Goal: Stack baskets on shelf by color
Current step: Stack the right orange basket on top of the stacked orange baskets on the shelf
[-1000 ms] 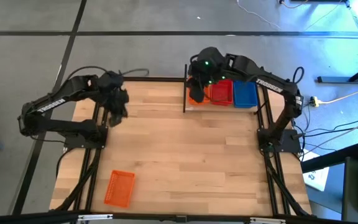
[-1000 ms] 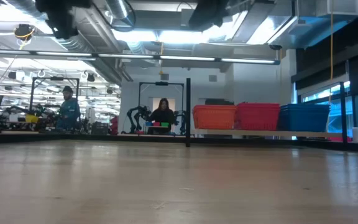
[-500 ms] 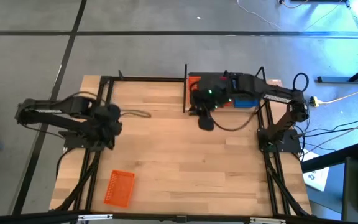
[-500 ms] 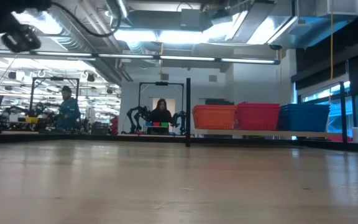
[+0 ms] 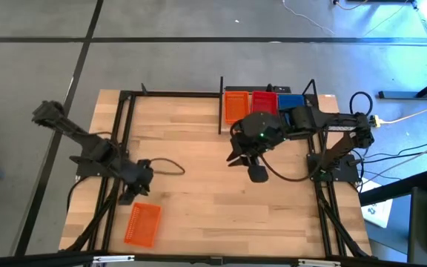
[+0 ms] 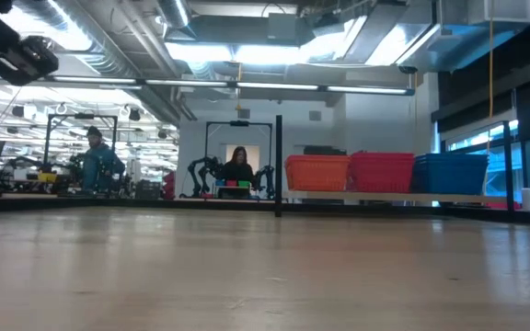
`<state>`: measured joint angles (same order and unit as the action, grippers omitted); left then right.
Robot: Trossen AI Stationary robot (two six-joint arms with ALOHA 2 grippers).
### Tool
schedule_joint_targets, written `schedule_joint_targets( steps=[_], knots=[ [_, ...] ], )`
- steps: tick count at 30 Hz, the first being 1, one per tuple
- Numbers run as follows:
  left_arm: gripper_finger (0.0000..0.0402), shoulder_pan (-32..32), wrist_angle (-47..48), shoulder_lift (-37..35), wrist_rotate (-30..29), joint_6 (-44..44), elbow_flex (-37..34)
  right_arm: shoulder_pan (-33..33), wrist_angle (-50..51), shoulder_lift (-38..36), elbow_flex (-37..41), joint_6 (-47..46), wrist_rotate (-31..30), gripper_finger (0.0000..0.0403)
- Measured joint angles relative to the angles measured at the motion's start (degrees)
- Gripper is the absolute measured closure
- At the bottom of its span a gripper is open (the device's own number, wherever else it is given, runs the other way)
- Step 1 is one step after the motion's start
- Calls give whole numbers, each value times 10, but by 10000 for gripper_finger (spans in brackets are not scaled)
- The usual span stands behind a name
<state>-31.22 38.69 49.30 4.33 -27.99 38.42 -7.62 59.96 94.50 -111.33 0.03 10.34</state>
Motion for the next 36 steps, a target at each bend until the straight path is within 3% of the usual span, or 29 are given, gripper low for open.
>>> schedule_joint_targets(
  steps=[3, 12, 25, 36],
  knots=[
    [335, -48, -14, 34, -44, -24, -1, 1, 0, 0, 0, -8, -2, 325],
    [335, -141, -35, 136, -95, -105, -2, 7, -3, 1, 0, -11, -2, 325],
    [335, -170, -64, 194, -116, -124, -1, 7, -6, 1, 0, -14, -2, 324],
    [335, -172, -89, 190, -122, -137, -1, 7, -6, 1, 0, -29, -2, 324]
  ],
)
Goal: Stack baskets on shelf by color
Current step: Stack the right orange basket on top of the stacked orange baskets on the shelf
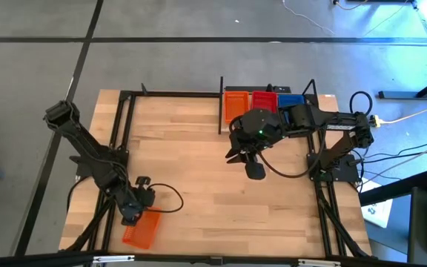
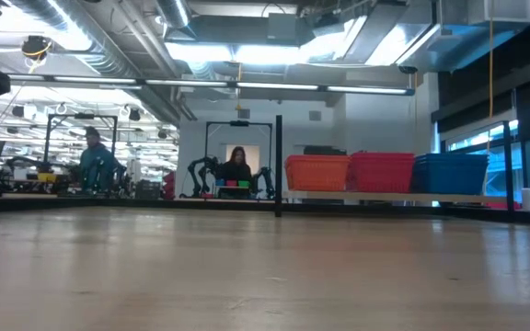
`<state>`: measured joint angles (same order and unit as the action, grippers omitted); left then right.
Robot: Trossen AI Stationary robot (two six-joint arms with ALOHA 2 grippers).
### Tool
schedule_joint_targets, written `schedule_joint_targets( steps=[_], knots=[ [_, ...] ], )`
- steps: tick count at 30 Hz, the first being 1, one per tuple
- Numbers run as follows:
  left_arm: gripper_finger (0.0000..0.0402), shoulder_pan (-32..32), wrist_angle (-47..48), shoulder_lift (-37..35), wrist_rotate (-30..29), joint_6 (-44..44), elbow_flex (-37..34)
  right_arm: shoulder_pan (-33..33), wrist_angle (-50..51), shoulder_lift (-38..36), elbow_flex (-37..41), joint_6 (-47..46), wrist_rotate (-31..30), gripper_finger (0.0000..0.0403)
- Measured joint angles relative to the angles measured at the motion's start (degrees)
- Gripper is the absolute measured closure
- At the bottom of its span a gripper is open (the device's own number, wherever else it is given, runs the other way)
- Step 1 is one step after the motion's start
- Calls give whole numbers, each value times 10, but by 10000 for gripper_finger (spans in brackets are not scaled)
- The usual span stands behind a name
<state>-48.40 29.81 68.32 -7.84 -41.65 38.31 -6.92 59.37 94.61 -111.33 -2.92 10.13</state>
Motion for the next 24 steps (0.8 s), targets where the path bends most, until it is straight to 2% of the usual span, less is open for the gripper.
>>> schedule_joint_targets(
  steps=[15, 24],
  knots=[
    [335, 0, 26, -1, -15, 1, 0, 0, 0, 0, 0, 0, 0, 324],
    [335, -16, -48, -1, -6, -27, -55, 0, 0, 0, 0, 0, 0, 324]
  ],
)
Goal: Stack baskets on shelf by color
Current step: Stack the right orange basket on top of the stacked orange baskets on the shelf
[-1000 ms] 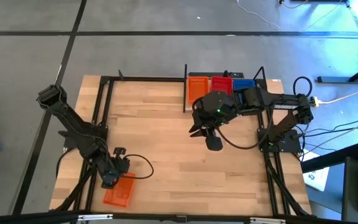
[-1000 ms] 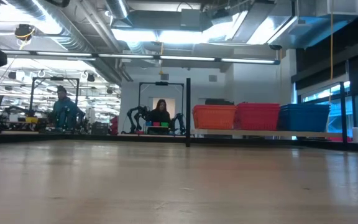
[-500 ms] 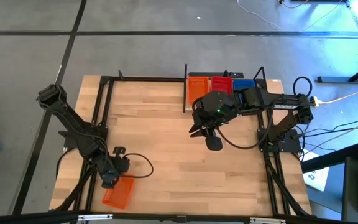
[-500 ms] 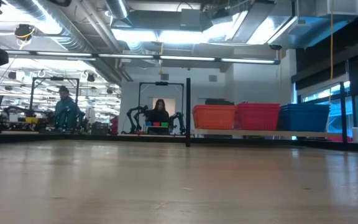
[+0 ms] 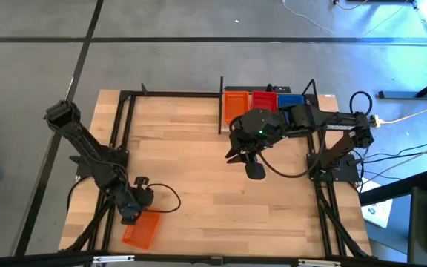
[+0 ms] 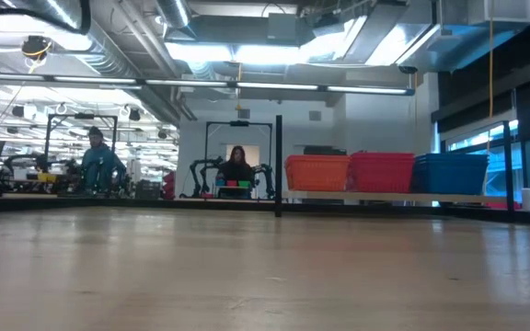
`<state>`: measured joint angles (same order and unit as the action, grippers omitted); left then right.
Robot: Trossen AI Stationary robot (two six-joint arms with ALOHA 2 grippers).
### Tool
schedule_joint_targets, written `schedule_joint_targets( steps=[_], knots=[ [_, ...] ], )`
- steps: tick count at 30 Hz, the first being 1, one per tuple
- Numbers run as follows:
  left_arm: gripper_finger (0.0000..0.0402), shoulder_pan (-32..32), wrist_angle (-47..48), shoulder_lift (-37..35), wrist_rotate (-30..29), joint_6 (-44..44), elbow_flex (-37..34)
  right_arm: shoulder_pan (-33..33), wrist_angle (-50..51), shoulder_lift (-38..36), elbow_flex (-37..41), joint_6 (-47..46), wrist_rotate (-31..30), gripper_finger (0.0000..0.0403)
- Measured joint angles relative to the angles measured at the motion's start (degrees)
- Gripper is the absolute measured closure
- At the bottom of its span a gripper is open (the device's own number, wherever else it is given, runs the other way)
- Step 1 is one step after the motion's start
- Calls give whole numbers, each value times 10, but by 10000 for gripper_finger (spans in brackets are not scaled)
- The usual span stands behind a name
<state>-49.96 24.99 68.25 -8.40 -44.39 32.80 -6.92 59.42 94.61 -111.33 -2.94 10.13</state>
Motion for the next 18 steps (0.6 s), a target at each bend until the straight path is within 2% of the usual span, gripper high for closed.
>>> schedule_joint_targets(
  steps=[15, 18],
  knots=[
    [335, 0, -22, 0, 0, -20, -44, 0, 0, 0, 0, 0, 0, 325],
    [353, 1, -28, 0, 1, -20, -45, 0, 0, 0, 0, 0, 0, 325]
  ],
)
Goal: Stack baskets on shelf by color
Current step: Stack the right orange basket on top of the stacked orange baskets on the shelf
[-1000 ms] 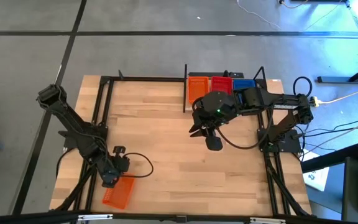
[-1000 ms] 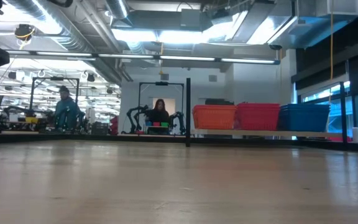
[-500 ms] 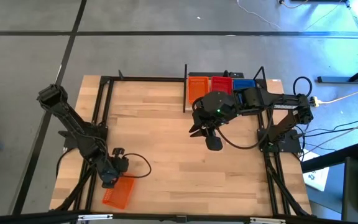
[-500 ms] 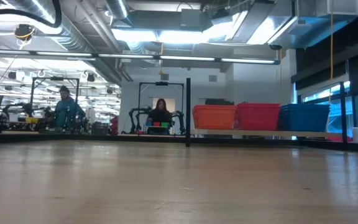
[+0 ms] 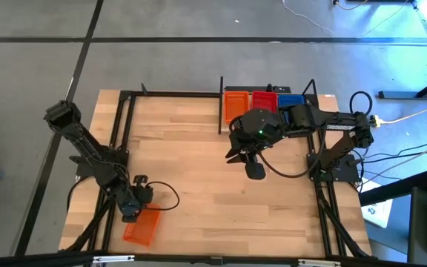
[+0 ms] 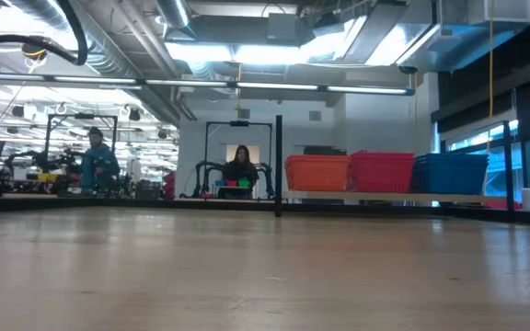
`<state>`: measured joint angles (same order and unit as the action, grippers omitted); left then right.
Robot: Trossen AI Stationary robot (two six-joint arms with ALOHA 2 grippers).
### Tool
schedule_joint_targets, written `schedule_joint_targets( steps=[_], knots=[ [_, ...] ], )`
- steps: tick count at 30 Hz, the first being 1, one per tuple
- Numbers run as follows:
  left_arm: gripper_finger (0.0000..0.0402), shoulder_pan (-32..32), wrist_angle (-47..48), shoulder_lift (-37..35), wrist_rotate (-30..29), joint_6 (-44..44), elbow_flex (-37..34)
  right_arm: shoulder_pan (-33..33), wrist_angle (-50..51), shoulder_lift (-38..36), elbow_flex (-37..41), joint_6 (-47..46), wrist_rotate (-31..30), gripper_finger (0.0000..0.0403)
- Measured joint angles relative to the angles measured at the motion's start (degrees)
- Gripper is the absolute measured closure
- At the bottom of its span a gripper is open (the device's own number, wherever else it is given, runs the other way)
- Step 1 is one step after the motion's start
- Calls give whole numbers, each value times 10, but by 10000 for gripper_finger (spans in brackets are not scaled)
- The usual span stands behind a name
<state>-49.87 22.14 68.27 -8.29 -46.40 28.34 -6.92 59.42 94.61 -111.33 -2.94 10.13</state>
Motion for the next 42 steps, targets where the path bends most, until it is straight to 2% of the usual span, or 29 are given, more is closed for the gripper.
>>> schedule_joint_targets(
  steps=[3, 6, 9, 12, 17, 20, 23, 28, 31, 36, 42],
  knots=[
    [392, 9, -31, 0, 29, 1, 0, 0, 0, 0, 0, 0, 0, 325],
    [399, 23, -29, 0, 53, 3, 14, 0, 0, 0, 0, 0, 0, 325],
    [401, 46, 17, -16, 64, 31, 53, 0, 7, -5, 1, -1, 0, 325],
    [401, 77, 114, -48, 61, 97, 107, 0, 11, -24, 1, -13, 0, 325],
    [401, 170, 269, -99, -9, 205, 226, 0, 32, -60, 1, -11, -36, 325],
    [401, 248, 306, -112, -59, 265, 302, 0, 51, -80, 0, -12, -47, 325],
    [401, 337, 304, -102, -99, 351, 375, 0, 92, -90, 0, -12, -88, 325],
    [401, 479, 247, -34, -209, 476, 476, 1, 123, -92, 0, -65, -225, 325],
    [401, 538, 192, 13, -265, 540, 523, 5, 113, -89, 0, -85, -259, 325],
    [401, 580, 113, 92, -305, 605, 563, 12, 83, -83, 0, -72, -311, 325],
    [401, 575, 82, 154, -345, 658, 599, 13, 77, -72, 0, -32, -357, 324]
  ],
)
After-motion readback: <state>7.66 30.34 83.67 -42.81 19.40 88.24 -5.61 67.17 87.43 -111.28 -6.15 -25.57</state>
